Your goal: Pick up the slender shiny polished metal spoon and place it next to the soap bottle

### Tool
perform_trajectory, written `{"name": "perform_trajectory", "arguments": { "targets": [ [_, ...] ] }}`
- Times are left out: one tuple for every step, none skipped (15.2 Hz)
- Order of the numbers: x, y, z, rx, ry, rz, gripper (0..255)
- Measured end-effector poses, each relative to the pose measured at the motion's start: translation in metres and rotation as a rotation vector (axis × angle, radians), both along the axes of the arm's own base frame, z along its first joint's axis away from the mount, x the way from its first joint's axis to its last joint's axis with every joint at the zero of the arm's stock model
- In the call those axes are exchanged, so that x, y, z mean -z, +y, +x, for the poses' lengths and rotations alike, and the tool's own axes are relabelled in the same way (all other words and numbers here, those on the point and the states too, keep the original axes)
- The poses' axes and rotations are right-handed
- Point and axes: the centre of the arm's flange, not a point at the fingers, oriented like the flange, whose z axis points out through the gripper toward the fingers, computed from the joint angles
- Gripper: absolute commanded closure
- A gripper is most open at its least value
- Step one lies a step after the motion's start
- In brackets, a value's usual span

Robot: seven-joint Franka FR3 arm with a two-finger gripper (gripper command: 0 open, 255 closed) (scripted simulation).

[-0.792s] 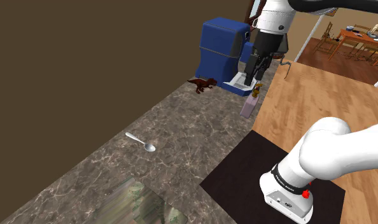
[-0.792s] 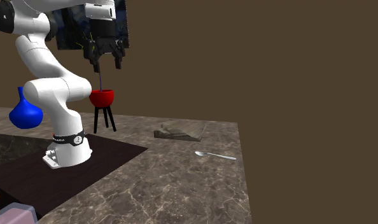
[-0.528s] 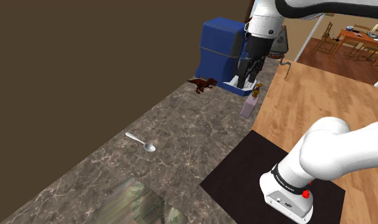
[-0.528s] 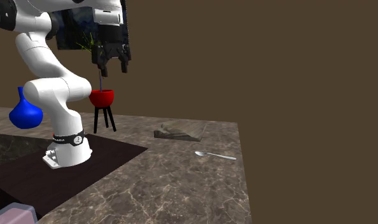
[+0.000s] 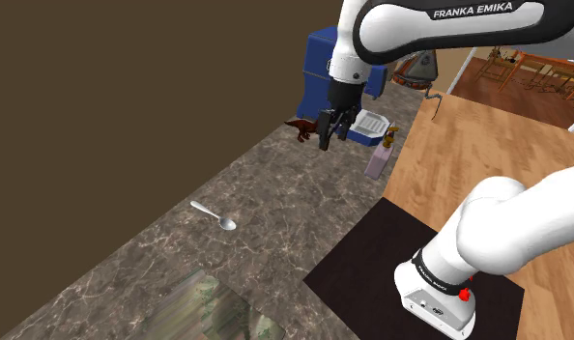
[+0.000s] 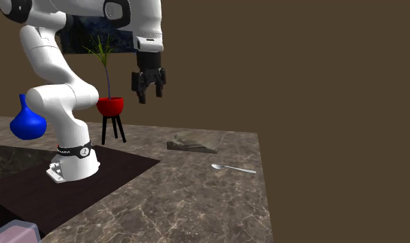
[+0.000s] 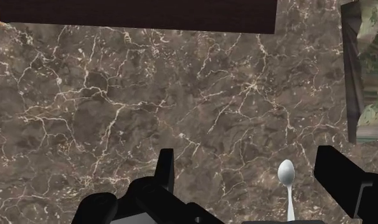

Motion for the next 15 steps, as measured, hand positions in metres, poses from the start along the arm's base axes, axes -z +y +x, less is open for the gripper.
{"name": "perform_trajectory", "arguments": {
  "targets": [
    [0.009, 0.006, 0.008, -0.005, 0.001, 0.0, 0],
    [0.015, 0.013, 0.017, -0.011, 0.002, 0.001, 0],
    [0.024, 0.017, 0.026, -0.016, 0.003, 0.002, 0],
    [0.033, 0.025, 0.033, -0.022, 0.004, 0.002, 0],
    [0.041, 0.033, 0.043, -0.027, 0.004, 0.003, 0],
    [0.052, 0.039, 0.05, -0.033, 0.005, 0.004, 0],
    [0.06, 0.043, 0.058, -0.038, 0.006, 0.004, 0],
    [0.068, 0.05, 0.065, -0.043, 0.007, 0.004, 0],
    [0.076, 0.055, 0.074, -0.049, 0.007, 0.005, 0],
    [0.084, 0.063, 0.08, -0.054, 0.009, 0.006, 0],
    [0.09, 0.071, 0.09, -0.06, 0.009, 0.006, 0],
    [0.099, 0.078, 0.099, -0.066, 0.01, 0.007, 0],
    [0.109, 0.084, 0.107, -0.071, 0.011, 0.008, 0],
    [0.116, 0.09, 0.113, -0.077, 0.012, 0.008, 0],
    [0.125, 0.096, 0.123, -0.082, 0.012, 0.009, 0]
  ]
}}
